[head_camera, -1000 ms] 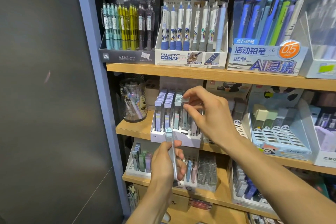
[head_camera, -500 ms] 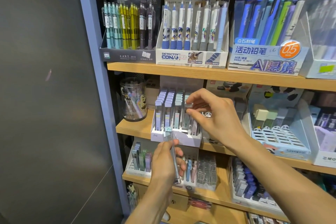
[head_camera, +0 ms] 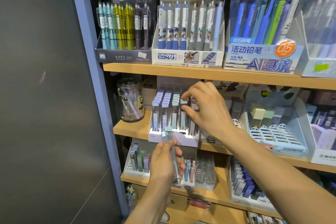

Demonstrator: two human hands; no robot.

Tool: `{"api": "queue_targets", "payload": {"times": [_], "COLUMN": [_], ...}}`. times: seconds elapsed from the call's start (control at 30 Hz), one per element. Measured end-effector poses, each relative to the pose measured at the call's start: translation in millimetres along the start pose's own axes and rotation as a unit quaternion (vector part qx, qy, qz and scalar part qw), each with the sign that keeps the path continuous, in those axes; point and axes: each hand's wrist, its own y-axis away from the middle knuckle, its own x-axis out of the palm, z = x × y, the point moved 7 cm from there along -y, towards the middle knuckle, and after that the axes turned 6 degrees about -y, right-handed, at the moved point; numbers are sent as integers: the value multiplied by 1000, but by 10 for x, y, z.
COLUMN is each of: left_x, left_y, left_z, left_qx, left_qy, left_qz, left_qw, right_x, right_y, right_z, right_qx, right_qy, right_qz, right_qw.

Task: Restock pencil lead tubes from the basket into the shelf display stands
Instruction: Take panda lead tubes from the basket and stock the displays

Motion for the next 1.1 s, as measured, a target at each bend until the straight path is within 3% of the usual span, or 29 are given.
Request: {"api": "queue_targets", "payload": {"times": [0.33, 0.43, 0.5, 0.57, 0.67, 0.8, 0.87, 1.0, 1.1], "left_x": [46, 46, 64, 93, 178, 284, 303, 321, 248], "left_y": [40, 59, 81, 106, 152, 238, 247, 236, 175], "left_z": [-46, -74, -126, -185, -193, -130, -99, -22, 0], "left_qx": [28, 55, 82, 109, 109, 54, 22, -29, -25], "left_qy": [-2, -25, -20, -16, -12, 9, 42, 59, 0], "left_qz": [24, 35, 54, 79, 134, 196, 216, 222, 159], "left_qw": [999, 998, 995, 991, 985, 979, 975, 973, 987], "right_x": [1, -118, -233, -264, -88, -21, -28, -45, -90], "right_y": [74, 170, 339, 542, 766, 855, 864, 858, 824], "right_z": [-35, 119, 219, 189, 69, 32, 38, 8, -53], "right_qx": [38, 11, 28, 115, 263, 316, 321, 317, 317], "right_qy": [15, 10, -58, -176, -362, -535, -581, -578, -526], "right_qz": [17, -16, -50, -51, 5, 26, 45, 51, 4], "right_qw": [999, 1000, 997, 976, 894, 783, 747, 751, 789]}}
